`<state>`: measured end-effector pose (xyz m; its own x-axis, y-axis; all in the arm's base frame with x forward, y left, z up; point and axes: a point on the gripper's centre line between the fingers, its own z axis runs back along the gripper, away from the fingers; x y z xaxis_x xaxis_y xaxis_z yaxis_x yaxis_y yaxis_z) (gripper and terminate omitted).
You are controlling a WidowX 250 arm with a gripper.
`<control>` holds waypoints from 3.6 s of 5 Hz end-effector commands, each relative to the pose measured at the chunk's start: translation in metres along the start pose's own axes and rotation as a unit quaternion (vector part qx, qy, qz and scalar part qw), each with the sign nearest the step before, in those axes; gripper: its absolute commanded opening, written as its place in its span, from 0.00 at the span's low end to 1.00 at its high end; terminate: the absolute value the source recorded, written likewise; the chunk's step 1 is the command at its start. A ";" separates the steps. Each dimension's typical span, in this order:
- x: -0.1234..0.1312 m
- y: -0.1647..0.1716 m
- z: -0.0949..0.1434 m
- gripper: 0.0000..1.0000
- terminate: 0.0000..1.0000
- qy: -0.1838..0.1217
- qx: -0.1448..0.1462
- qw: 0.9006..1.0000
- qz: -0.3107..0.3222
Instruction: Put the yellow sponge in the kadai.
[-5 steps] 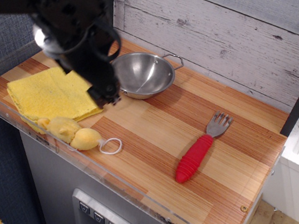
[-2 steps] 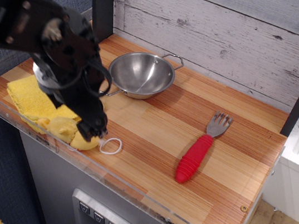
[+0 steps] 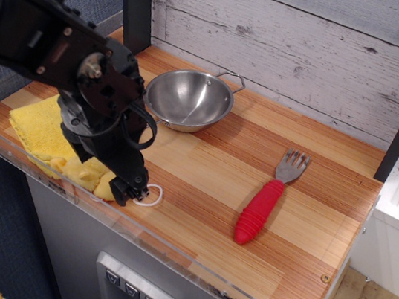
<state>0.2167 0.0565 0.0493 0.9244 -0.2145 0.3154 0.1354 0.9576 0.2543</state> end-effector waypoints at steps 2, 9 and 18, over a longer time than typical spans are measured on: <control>-0.003 0.021 -0.015 1.00 0.00 0.012 0.014 1.000 0.019; 0.001 0.027 0.004 0.00 0.00 -0.017 0.028 0.999 0.022; 0.139 0.020 -0.017 0.00 0.00 -0.088 0.012 0.996 0.013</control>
<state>0.3521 0.0489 0.0671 0.8732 -0.2170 0.4364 0.1113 0.9606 0.2549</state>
